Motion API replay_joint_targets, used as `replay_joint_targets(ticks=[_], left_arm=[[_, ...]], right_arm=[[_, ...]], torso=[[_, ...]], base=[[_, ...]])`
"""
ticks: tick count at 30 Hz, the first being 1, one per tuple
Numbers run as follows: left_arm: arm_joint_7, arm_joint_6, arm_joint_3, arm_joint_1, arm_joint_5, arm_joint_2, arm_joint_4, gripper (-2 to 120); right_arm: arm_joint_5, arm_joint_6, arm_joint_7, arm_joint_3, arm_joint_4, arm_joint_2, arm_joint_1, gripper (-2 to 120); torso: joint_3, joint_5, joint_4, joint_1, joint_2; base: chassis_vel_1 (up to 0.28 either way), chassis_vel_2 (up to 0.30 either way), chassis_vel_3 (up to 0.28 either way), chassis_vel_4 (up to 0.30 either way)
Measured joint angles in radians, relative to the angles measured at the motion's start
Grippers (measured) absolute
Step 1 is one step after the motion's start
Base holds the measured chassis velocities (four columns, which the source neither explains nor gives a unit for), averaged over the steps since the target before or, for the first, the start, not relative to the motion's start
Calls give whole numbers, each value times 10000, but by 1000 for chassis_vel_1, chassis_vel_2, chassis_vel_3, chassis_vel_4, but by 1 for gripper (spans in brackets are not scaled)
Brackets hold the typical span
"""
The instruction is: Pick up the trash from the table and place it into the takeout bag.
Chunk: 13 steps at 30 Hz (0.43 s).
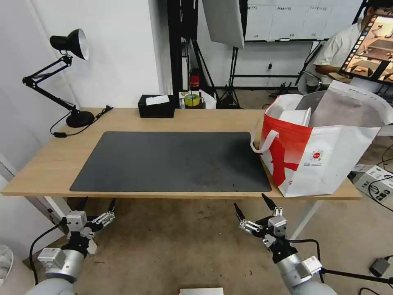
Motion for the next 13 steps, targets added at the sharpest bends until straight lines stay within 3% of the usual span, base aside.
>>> replay_joint_targets(ticks=[13], left_arm=[[1, 7, 12, -14, -7, 9, -1, 100]], right_arm=[[0, 0, 0, 0, 0, 0, 0, 100]], torso=[[0, 0, 0, 1, 0]], base=[[0, 0, 0, 0]])
